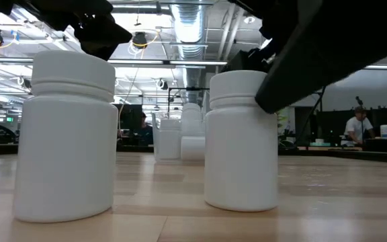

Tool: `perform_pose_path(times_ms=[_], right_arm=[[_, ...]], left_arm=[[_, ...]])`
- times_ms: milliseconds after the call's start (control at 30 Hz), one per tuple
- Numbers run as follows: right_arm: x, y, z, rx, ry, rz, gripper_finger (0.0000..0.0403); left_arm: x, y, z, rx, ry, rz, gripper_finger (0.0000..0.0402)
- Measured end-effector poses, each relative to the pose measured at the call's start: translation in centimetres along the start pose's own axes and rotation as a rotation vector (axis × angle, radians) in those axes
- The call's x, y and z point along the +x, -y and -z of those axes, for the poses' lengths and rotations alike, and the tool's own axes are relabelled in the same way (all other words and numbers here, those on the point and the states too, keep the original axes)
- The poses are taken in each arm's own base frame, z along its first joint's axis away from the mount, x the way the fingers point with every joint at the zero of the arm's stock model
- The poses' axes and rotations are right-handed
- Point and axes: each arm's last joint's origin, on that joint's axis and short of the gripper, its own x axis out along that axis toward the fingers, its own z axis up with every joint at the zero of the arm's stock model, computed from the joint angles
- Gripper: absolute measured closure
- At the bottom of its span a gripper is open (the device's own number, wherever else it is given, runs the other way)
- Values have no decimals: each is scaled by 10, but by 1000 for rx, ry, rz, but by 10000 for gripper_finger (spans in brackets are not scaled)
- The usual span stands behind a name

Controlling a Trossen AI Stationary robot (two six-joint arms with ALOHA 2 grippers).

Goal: Pick and place pill bottles into a basket
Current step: Put the pill bottles into the container

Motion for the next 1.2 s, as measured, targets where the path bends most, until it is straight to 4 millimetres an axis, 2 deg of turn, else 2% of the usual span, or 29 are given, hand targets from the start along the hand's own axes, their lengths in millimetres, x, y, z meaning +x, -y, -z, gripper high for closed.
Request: perform_pose_path(times_ms=[567,1200], right_arm=[[4,4,0,3,3,-16,156],[-4,9,-8,-9,28,-33,253]], left_arm=[[0,0,1,-1,-10,-2,207],[0,0,2,0,-17,-4,207]])
